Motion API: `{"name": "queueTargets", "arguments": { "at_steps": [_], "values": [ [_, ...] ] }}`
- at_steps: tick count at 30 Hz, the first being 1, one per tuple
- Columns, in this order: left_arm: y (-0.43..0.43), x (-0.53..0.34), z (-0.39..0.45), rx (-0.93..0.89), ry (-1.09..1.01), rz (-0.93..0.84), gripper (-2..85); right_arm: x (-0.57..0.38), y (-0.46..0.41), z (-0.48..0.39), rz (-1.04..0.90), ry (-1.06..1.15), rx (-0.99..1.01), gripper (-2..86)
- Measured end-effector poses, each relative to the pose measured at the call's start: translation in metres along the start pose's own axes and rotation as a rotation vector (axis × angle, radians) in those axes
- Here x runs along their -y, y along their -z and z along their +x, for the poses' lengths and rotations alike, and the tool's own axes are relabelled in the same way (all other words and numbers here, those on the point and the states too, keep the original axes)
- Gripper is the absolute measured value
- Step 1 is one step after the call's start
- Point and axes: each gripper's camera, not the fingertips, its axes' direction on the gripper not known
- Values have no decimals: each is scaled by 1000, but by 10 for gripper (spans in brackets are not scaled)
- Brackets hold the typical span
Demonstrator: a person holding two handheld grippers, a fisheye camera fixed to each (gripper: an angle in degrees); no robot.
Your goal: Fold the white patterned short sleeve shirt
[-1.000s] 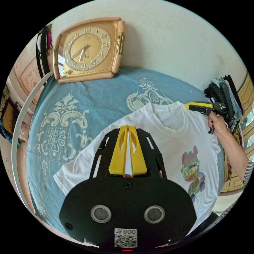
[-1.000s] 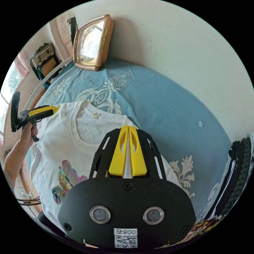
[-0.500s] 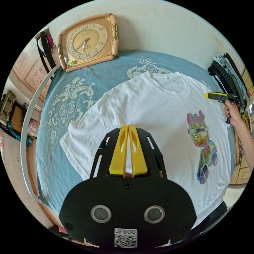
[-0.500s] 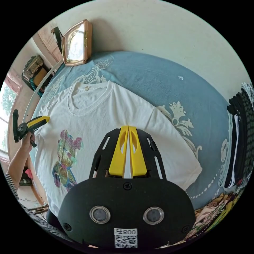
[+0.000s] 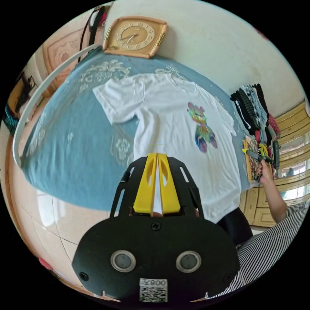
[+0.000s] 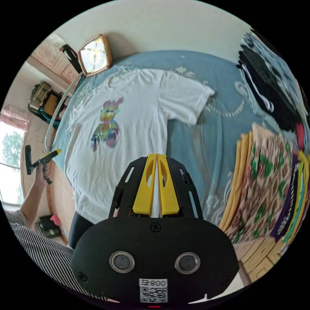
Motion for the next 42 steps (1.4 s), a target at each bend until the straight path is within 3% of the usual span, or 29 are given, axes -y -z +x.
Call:
{"name": "queueTargets", "arguments": {
  "at_steps": [9,18,29,37,42],
  "values": [
    [7,-127,-34,-134,138,-124,6,-138,-4,31,-97,-195,129,1],
    [16,-169,-21,-275,186,-203,5,-181,-32,40,-203,-216,34,2],
    [-7,-188,43,-195,70,-103,5,-206,-42,44,-191,-159,-30,1],
    [-63,-168,89,-130,121,-159,5,-221,-49,64,-223,-104,-14,0],
    [-100,-149,102,-83,193,-199,5,-230,-43,66,-141,-53,28,0]
  ]
}}
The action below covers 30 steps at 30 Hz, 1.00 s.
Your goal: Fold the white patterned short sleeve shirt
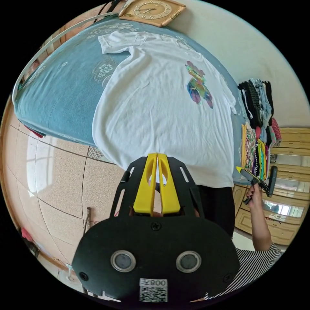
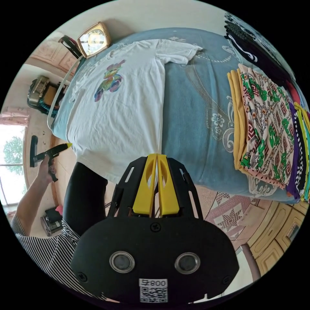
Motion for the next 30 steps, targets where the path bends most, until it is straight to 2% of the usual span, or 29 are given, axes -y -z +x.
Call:
{"name": "queueTargets", "arguments": {
  "at_steps": [7,12,17,21,23,30],
  "values": [
    [-71,25,39,172,-23,-169,5,7,-21,4,-8,64,-41,0],
    [-102,38,71,246,-56,-152,6,10,-42,20,-28,99,-41,-2],
    [-123,53,89,168,-58,-176,5,8,-51,40,-4,117,18,0],
    [-109,53,114,132,-100,-15,4,7,-48,63,37,72,71,2],
    [-105,63,141,109,-172,68,4,9,-42,80,94,27,109,3],
    [-154,149,260,-52,-439,101,11,77,-41,143,286,-117,280,29]
  ]
}}
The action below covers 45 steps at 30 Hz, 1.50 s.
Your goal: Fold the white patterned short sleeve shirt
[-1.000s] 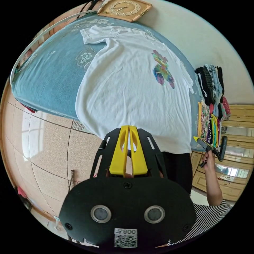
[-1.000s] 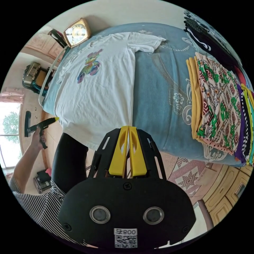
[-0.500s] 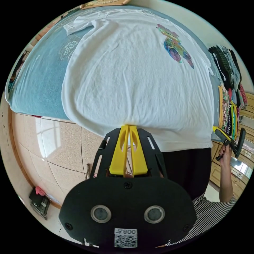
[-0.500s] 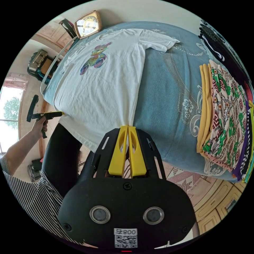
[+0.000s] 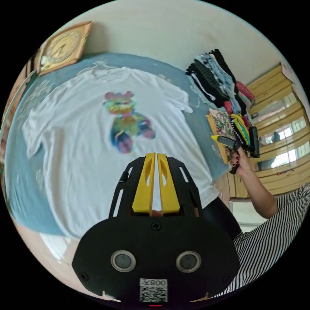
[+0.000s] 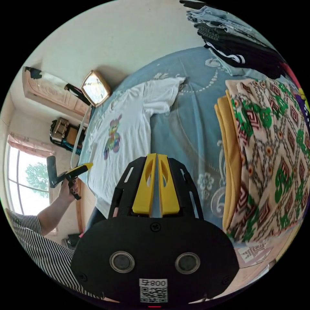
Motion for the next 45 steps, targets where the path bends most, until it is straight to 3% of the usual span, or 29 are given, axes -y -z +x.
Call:
{"name": "queueTargets", "arguments": {
  "at_steps": [7,17,29,45],
  "values": [
    [-106,170,96,-73,-280,-9,28,69,-28,33,109,-55,37,63],
    [-246,322,192,-41,-422,-93,92,107,-68,61,160,-78,48,77],
    [-349,395,254,228,-585,-123,83,132,-99,68,161,-71,54,53],
    [-385,457,227,195,-513,-108,19,179,-123,65,187,-83,118,17]
  ]
}}
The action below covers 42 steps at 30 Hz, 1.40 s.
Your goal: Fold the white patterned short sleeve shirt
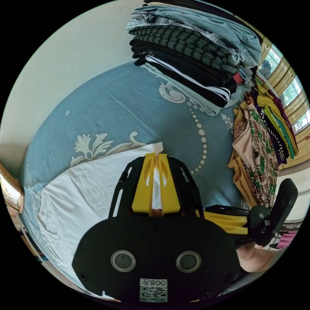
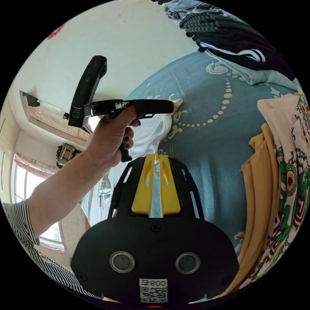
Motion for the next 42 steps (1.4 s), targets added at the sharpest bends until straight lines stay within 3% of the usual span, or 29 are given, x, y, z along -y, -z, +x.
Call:
{"name": "queueTargets", "arguments": {
  "at_steps": [12,23,33,42],
  "values": [
    [11,3,-77,-128,74,84,16,24,-9,-27,22,39,1,5],
    [77,-71,-240,-403,339,337,16,52,-13,-104,94,246,45,6],
    [68,-159,-337,-495,536,339,16,58,-66,-173,-67,469,-26,7],
    [53,-200,-383,-473,628,271,20,64,-114,-188,-242,498,-38,12]
  ]
}}
